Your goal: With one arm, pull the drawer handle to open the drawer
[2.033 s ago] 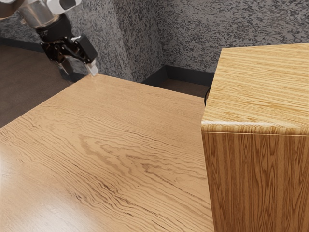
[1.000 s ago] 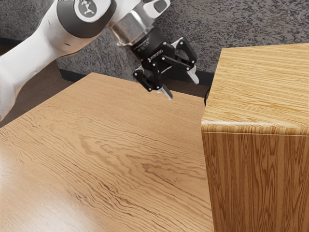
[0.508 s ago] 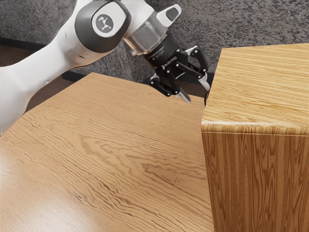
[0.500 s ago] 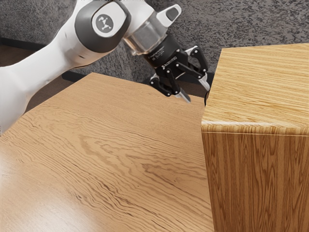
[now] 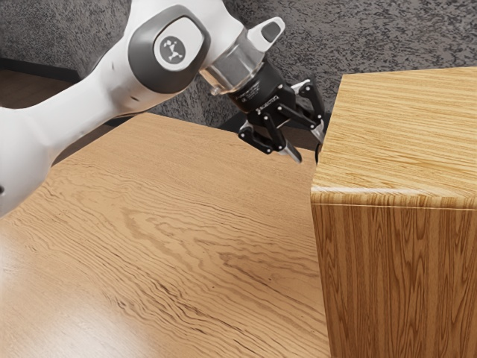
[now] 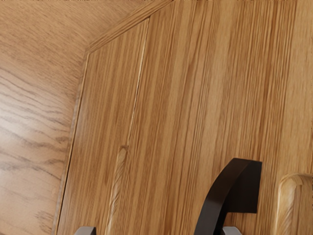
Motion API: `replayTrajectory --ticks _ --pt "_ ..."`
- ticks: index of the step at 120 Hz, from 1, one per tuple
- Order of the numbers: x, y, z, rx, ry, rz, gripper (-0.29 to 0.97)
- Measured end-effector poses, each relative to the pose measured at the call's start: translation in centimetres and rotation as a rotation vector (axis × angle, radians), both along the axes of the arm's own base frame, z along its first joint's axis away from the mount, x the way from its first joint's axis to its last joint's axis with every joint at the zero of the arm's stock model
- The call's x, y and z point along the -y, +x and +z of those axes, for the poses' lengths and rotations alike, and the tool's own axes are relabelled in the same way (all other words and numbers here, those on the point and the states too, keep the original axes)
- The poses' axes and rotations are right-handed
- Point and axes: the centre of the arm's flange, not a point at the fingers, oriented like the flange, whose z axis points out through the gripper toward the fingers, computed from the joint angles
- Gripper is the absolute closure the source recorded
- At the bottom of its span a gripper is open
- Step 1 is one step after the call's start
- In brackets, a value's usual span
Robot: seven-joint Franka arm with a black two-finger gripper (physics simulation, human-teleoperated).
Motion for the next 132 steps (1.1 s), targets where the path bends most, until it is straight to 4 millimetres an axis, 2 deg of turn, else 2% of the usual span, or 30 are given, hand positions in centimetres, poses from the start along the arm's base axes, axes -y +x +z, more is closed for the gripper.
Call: replayTrajectory --ticks 42,60,71,132 --pt "0.3 0.0 0.1 0.011 -0.011 -0.016 0.48" --pt "0.6 -0.1 -0.9 -0.011 -0.022 -0.025 0.52" --pt "0.6 -0.3 -0.8 -0.011 -0.026 -0.03 0.55" --pt "-0.2 -0.9 -0.5 -0.006 -0.019 -0.038 0.61"
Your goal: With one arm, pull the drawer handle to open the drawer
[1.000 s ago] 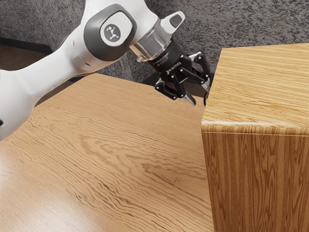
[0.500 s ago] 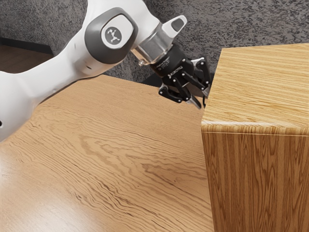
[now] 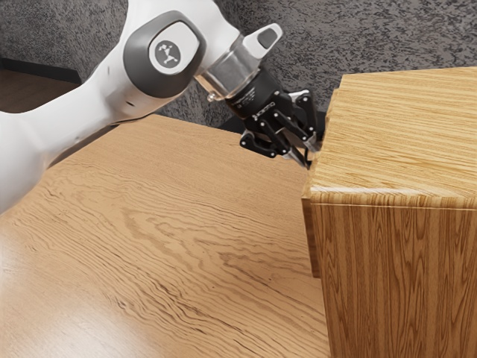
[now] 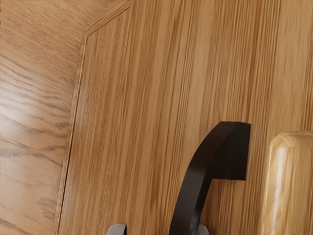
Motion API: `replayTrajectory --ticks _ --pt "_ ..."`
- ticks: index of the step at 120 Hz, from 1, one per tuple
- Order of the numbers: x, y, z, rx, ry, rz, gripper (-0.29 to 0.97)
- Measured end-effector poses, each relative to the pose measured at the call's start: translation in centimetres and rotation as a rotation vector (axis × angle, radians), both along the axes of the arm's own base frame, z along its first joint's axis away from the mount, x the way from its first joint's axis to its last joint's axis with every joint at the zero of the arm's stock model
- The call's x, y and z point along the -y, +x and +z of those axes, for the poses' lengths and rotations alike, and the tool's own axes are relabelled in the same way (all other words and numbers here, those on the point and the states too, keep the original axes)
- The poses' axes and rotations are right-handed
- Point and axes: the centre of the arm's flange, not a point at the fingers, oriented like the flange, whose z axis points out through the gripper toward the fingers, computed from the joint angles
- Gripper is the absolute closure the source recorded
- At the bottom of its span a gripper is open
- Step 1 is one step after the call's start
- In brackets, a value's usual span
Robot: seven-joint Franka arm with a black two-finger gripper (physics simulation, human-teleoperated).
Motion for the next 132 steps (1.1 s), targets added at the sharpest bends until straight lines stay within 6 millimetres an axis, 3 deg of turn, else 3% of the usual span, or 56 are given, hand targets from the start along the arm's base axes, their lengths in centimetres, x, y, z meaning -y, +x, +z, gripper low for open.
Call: replayTrajectory --ticks 57,132 --pt "-0.1 -0.7 0.5 0.018 0.01 -0.025 0.65" --pt "-2.2 -0.8 0.5 0.04 0.032 -0.049 0.68"
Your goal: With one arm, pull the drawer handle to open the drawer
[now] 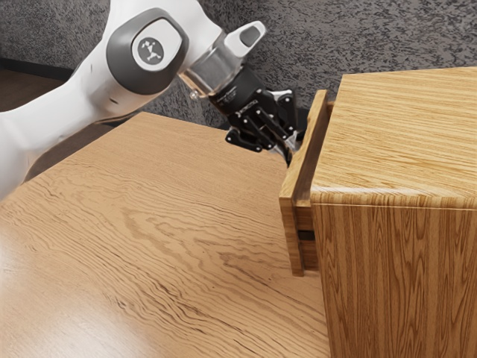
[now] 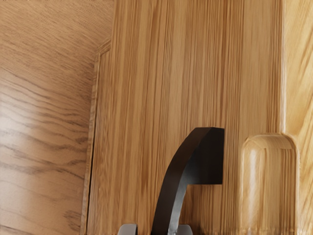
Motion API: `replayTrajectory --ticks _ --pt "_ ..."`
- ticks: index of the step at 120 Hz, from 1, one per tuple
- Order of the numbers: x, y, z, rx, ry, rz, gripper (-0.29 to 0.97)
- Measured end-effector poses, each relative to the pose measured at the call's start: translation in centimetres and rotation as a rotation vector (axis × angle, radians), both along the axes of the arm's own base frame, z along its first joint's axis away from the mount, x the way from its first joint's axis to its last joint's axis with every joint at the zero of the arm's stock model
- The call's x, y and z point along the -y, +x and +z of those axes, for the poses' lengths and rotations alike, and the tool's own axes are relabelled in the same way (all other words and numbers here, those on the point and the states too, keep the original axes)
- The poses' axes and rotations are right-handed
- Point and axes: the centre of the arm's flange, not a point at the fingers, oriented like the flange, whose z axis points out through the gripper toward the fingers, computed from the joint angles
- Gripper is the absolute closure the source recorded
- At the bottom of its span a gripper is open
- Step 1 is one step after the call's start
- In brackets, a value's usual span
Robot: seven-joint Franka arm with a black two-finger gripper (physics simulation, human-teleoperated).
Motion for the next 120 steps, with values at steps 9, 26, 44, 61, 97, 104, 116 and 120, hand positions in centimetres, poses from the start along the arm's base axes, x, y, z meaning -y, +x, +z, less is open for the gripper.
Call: replayTrajectory --ticks 9,26,44,61,97,104,116,120 --pt "0.0 -0.2 0.1 0.003 0.003 -0.009 0.68" --pt "0.1 -0.7 0.2 0.0 0.008 -0.026 0.69" --pt "0.2 -1.1 -0.2 -0.008 0.015 -0.038 0.69" --pt "0.0 -1.1 -0.3 -0.007 0.019 -0.042 0.69" --pt "-2.0 -1.4 -0.3 -0.01 0.028 -0.024 0.7" --pt "-2.0 -1.4 -0.4 -0.01 0.029 -0.027 0.7" --pt "-2.3 -1.5 -0.4 -0.01 0.033 -0.028 0.7" --pt "-2.5 -1.6 -0.5 -0.011 0.036 -0.025 0.7"
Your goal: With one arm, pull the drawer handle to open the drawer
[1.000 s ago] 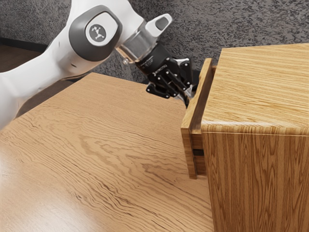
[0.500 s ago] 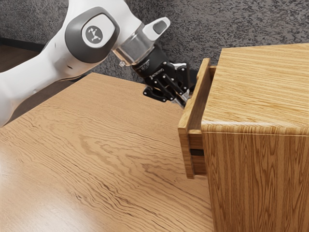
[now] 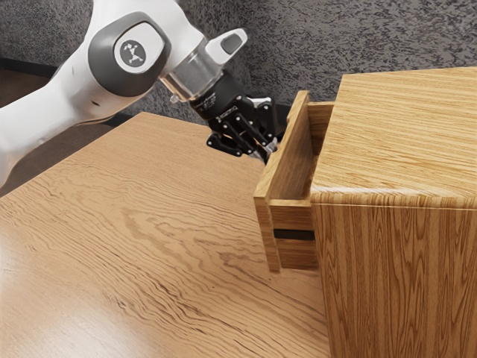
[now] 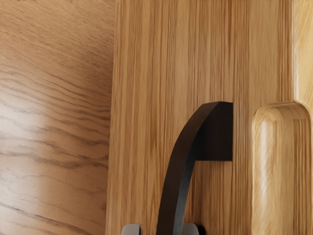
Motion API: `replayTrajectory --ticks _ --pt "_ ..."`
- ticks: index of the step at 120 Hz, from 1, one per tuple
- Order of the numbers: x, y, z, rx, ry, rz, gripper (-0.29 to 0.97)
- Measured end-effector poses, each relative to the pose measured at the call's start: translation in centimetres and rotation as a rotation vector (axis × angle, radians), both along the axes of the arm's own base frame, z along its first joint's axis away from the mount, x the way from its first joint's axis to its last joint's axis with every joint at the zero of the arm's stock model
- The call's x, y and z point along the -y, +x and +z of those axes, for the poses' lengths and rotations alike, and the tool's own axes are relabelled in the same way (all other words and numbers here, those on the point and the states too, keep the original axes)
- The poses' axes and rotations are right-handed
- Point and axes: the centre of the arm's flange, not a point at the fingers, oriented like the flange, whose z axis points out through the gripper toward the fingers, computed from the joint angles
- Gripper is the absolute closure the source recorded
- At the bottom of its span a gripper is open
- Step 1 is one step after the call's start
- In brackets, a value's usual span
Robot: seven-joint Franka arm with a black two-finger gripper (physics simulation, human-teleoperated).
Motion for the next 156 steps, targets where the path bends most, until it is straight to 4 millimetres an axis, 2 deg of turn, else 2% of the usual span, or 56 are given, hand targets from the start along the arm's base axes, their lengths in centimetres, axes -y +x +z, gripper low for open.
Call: replayTrajectory --ticks 12,44,77,124,144,156 --pt "-0.9 -0.1 -0.2 -0.002 0.004 0.01 0.7" --pt "-1.6 -0.3 0.0 0.006 0.015 -0.006 0.7" --pt "-3.4 -0.6 0.2 0.01 0.025 -0.012 0.71" --pt "-3.6 -2.0 0.3 0.007 0.036 -0.057 0.71" --pt "-4.2 -2.2 -0.1 0.002 0.044 -0.061 0.71" --pt "-4.8 -2.6 0.4 0.01 0.044 -0.058 0.71"
